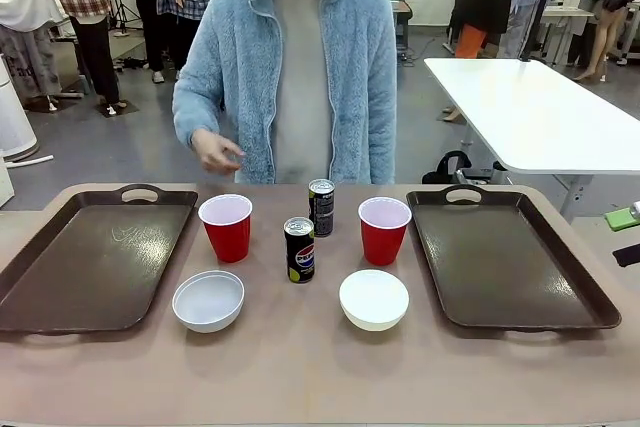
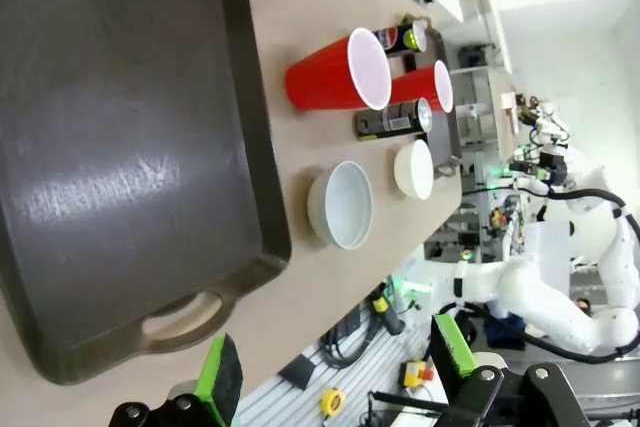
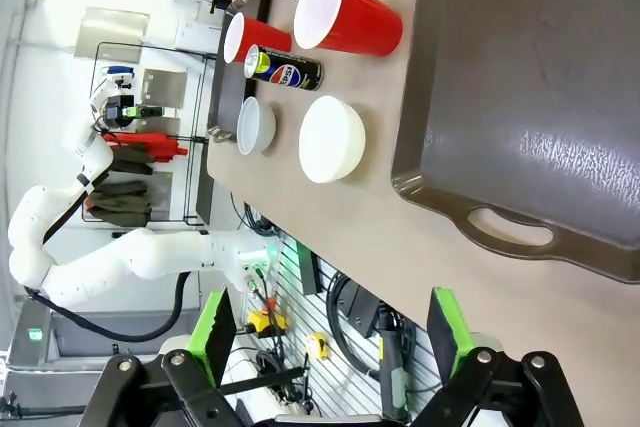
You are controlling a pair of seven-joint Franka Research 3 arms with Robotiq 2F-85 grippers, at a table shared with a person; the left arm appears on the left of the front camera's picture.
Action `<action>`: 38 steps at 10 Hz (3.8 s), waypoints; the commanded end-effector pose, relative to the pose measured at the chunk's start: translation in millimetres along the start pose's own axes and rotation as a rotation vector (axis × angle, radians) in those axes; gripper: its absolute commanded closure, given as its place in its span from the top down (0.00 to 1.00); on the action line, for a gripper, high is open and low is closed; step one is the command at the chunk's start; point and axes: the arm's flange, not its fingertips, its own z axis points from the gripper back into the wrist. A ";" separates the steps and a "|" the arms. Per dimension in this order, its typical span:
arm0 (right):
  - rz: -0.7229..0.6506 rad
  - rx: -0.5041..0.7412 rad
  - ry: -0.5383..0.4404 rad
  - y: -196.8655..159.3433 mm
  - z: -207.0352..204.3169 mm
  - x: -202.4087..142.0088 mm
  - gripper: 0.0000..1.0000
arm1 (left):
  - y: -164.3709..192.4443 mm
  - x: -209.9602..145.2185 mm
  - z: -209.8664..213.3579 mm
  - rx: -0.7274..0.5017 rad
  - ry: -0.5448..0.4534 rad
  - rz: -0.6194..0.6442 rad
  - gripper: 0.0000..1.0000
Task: Prepare tableware on both trays.
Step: Pick up a Picnic Bowl from the table and place it on a Handle tray.
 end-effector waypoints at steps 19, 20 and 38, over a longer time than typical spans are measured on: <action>0.126 -0.852 0.198 197.8 -332.9 73.6 1.00 | -0.1 -0.3 1.3 -0.013 -0.001 0.004 1.00; 0.119 -0.810 0.178 181.7 -339.8 81.8 1.00 | -0.1 -0.3 1.3 -0.013 -0.001 0.004 1.00; 0.088 -1.028 0.241 111.6 -376.5 57.0 0.07 | -0.1 -0.3 1.3 -0.013 -0.001 0.004 1.00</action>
